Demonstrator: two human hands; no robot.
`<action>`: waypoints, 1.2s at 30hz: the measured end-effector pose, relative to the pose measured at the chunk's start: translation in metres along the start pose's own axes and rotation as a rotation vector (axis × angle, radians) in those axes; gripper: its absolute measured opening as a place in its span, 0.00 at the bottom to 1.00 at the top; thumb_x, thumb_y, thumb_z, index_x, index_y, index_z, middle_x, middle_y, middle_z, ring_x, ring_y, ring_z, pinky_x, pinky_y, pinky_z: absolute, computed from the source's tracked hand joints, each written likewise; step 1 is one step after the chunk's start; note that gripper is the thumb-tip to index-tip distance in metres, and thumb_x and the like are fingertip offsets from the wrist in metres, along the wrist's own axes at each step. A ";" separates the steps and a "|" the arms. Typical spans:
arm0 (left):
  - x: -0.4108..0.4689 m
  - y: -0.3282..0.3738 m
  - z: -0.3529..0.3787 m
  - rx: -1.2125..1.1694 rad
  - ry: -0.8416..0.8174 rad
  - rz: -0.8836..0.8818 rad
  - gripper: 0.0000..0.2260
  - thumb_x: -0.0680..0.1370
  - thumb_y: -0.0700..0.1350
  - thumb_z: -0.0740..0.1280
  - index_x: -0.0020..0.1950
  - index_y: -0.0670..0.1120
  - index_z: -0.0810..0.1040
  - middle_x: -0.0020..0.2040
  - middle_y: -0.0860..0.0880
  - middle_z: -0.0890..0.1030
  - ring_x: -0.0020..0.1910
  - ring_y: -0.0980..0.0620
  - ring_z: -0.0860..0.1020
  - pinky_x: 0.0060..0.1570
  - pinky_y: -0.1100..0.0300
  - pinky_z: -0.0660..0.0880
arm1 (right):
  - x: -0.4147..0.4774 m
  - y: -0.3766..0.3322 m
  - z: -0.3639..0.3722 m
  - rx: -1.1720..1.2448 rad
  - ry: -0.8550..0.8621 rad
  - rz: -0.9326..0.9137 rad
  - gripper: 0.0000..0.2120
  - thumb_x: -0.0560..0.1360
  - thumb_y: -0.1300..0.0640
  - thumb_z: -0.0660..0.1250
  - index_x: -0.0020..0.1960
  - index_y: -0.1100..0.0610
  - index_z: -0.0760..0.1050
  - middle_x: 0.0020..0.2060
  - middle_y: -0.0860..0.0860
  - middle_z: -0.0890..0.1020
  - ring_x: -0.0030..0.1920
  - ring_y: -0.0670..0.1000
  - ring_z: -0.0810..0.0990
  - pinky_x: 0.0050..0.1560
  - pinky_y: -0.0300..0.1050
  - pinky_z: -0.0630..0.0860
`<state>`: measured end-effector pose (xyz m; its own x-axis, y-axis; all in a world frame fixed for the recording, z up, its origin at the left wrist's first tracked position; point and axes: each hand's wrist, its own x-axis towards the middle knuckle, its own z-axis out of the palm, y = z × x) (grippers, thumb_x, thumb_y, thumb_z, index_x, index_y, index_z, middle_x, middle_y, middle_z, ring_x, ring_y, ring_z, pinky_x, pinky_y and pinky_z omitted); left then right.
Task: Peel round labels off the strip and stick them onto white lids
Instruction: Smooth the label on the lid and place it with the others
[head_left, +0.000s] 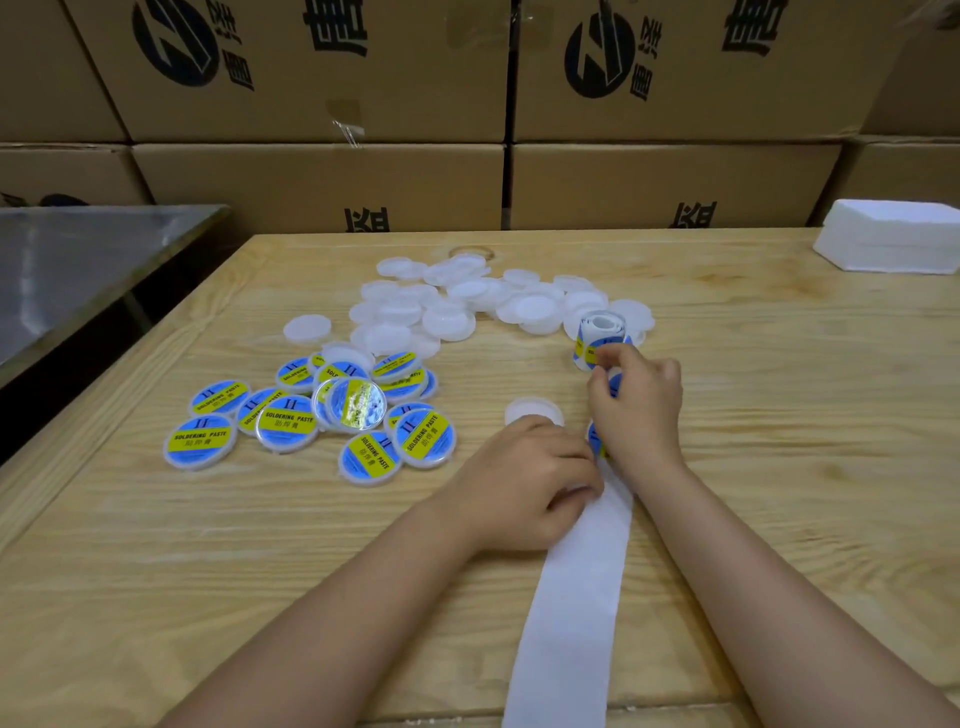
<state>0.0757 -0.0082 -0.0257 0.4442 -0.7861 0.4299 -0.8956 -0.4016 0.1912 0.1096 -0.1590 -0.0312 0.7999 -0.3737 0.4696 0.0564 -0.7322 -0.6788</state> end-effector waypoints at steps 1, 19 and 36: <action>-0.001 0.001 -0.001 -0.010 0.014 -0.002 0.04 0.72 0.37 0.67 0.42 0.41 0.81 0.39 0.46 0.81 0.40 0.44 0.78 0.43 0.50 0.72 | 0.000 0.001 0.000 -0.006 -0.021 0.021 0.11 0.75 0.61 0.61 0.56 0.57 0.77 0.38 0.48 0.79 0.55 0.57 0.67 0.57 0.49 0.65; -0.003 -0.011 0.011 0.080 0.017 -0.198 0.20 0.75 0.47 0.66 0.66 0.47 0.72 0.66 0.53 0.75 0.70 0.55 0.66 0.73 0.53 0.47 | 0.002 -0.005 -0.015 0.007 0.011 -0.129 0.14 0.73 0.68 0.61 0.55 0.59 0.79 0.51 0.54 0.79 0.55 0.58 0.72 0.51 0.36 0.59; 0.002 -0.020 0.020 -0.064 -0.050 -0.347 0.31 0.77 0.45 0.61 0.76 0.44 0.49 0.70 0.55 0.70 0.73 0.58 0.60 0.73 0.53 0.37 | -0.003 -0.035 -0.050 -0.483 -0.760 -0.094 0.15 0.68 0.50 0.74 0.50 0.57 0.81 0.45 0.56 0.81 0.48 0.53 0.78 0.48 0.46 0.74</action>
<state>0.0952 -0.0112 -0.0464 0.7212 -0.6309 0.2861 -0.6903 -0.6194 0.3740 0.0749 -0.1609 0.0190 0.9932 0.0506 -0.1047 0.0211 -0.9640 -0.2649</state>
